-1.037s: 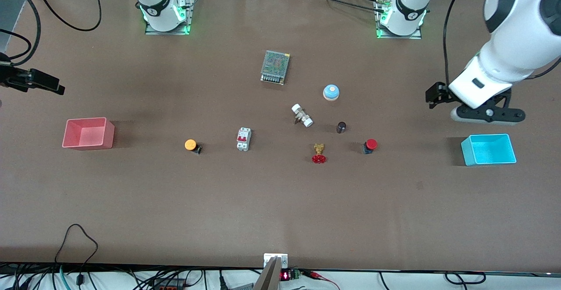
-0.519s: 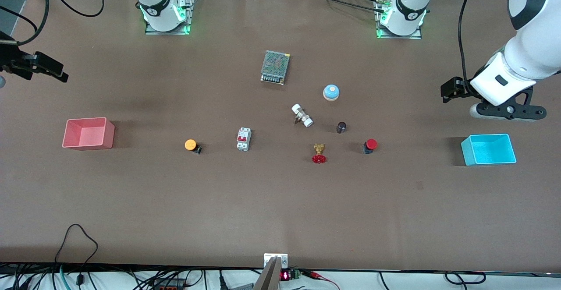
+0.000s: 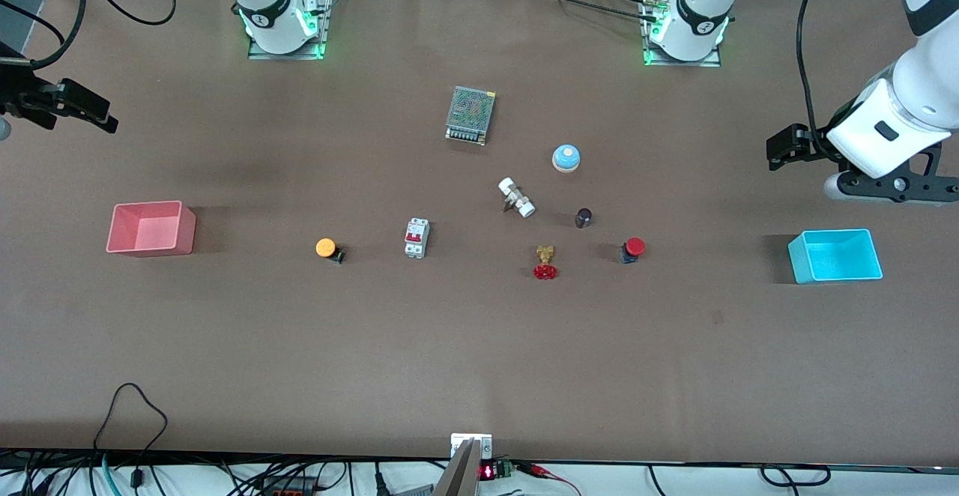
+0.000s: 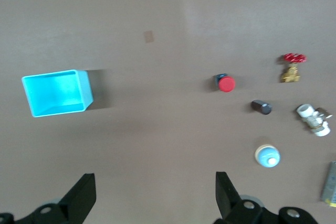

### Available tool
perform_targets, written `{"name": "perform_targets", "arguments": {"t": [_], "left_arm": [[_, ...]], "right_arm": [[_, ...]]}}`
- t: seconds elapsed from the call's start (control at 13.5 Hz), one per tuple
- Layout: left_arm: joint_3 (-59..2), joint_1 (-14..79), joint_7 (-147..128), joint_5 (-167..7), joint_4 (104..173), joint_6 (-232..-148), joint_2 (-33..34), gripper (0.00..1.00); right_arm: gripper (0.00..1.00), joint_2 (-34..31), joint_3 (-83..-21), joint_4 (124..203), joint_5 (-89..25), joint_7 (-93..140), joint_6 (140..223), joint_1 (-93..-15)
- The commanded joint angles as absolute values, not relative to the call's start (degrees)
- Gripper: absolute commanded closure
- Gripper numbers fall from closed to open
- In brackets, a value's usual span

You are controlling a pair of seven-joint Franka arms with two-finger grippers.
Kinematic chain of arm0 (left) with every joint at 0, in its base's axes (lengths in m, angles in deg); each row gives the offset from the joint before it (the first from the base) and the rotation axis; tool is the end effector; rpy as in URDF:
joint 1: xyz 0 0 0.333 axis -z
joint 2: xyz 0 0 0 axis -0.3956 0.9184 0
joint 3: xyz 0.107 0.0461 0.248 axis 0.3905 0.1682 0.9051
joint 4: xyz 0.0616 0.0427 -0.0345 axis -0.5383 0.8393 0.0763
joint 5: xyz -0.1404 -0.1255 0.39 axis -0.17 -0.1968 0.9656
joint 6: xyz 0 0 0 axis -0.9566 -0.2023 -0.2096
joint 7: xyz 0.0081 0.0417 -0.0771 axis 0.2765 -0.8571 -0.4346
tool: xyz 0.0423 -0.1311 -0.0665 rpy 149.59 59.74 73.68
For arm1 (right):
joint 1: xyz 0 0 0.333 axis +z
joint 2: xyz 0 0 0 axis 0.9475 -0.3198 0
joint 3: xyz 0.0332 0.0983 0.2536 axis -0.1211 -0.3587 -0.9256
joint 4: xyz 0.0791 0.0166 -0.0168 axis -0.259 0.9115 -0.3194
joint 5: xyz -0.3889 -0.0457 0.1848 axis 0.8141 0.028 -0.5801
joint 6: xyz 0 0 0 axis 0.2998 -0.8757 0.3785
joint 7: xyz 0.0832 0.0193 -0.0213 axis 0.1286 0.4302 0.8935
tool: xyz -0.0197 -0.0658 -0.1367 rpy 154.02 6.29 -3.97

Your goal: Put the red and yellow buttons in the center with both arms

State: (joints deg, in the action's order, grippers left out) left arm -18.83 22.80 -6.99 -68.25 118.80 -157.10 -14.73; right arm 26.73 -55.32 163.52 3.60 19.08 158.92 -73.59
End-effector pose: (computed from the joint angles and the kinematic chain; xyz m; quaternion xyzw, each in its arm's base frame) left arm 0.6241 -0.0741 0.5105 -0.9983 0.0332 0.0463 0.0136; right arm 0.5727 -0.0423 0.5065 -0.9993 0.0335 0.0152 0.0109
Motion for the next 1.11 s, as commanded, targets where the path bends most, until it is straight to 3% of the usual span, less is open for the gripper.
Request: {"name": "perform_targets", "arguments": {"t": [0.0, 0.07, 0.15, 0.52, 1.04], "left_arm": [[-19.1, 21.5, -7.5, -70.3, 128.6, -165.7, -21.8, 0.0], [-19.1, 21.2, -7.4, -70.3, 136.4, -172.0, -26.9, 0.0], [-19.1, 21.3, -7.2, -70.3, 139.3, -173.8, -29.2, 0.0], [-19.2, 21.4, -7.0, -71.0, 134.6, -163.4, -28.5, 0.0], [-19.2, 21.7, -7.3, -71.0, 130.2, -163.0, -26.0, 0.0]], "right_arm": [[0.0, 28.0, -55.8, 164.7, 4.3, 19.8, 158.1, -74.3], [0.0, 28.0, -55.8, 164.7, 4.3, 19.8, 158.2, -74.3], [0.0, 28.0, -55.8, 164.7, 4.3, 19.8, 158.2, -74.3], [0.0, 28.0, -55.8, 164.5, 4.5, 19.9, 158.1, -74.3], [0.0, 28.0, -55.8, 164.5, 4.5, 19.9, 158.1, -74.3]]}}
